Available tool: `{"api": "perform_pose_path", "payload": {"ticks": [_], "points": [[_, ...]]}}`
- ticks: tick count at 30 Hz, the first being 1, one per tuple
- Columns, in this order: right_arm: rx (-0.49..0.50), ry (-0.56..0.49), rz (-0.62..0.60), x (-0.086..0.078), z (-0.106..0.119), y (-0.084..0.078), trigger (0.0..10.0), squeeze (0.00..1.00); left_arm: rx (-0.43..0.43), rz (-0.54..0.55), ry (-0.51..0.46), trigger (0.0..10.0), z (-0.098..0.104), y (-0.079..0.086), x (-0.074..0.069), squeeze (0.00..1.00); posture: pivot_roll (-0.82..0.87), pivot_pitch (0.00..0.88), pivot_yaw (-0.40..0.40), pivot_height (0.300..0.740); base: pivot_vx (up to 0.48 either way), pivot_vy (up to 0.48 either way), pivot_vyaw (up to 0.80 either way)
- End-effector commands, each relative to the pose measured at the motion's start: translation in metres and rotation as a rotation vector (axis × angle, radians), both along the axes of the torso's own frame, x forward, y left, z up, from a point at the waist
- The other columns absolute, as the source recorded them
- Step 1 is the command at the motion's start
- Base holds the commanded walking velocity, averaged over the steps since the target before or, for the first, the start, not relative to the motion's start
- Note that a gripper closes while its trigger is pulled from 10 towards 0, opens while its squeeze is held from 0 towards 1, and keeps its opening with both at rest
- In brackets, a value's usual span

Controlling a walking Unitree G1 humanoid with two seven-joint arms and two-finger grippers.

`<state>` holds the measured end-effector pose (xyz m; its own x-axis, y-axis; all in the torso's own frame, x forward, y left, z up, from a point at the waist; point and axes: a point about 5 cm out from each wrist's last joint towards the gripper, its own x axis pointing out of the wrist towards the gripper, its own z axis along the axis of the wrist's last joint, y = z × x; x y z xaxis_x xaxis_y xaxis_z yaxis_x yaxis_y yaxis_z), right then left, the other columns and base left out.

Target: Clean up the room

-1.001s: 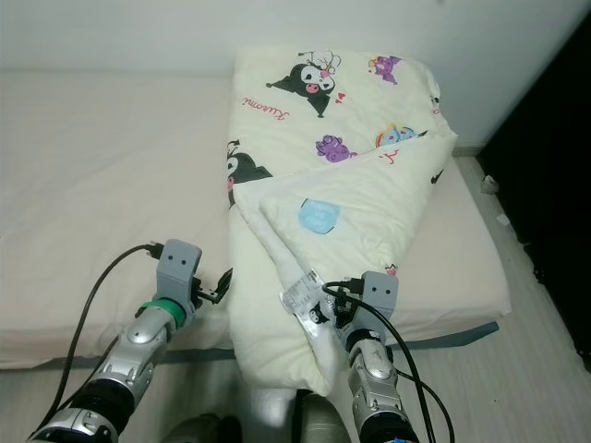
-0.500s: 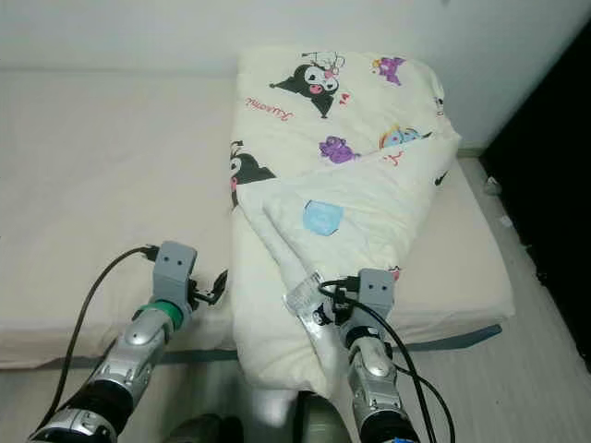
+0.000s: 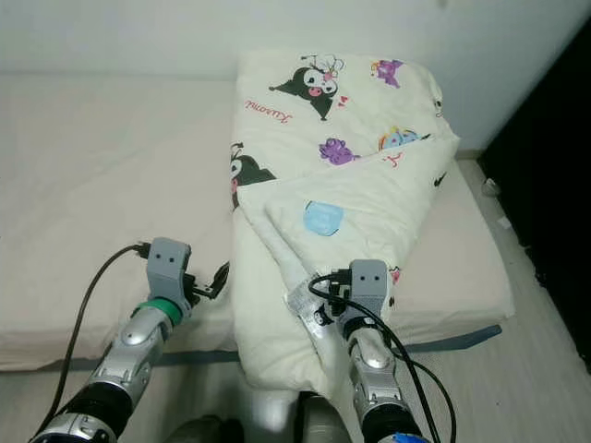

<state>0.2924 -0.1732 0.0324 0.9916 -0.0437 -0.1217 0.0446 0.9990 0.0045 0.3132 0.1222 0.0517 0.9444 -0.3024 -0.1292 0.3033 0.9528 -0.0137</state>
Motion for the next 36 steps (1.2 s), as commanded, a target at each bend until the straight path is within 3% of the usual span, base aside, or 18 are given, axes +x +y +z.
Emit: {"api": "perform_pose_path", "payload": {"ticks": [1,25,36], "points": [[-0.006,0.019,-0.016,-0.004,-0.005,-0.002,10.0,0.00,0.015,0.004,0.026,10.0,-0.008,0.002,-0.006,0.00,-0.03,0.103,0.046,0.740,0.000,0.000,0.00],[-0.001,-0.007,-0.052,-0.004,-0.001,-0.004,10.0,0.00,0.027,0.007,0.022,10.0,-0.007,0.001,-0.006,0.00,-0.03,0.118,0.056,0.645,0.000,0.000,0.00],[-0.054,-0.058,-0.053,-0.004,0.008,-0.003,10.0,0.00,0.008,-0.004,-0.021,10.0,0.002,0.001,-0.006,0.00,-0.03,0.176,0.075,0.640,0.000,0.000,0.00]]}}
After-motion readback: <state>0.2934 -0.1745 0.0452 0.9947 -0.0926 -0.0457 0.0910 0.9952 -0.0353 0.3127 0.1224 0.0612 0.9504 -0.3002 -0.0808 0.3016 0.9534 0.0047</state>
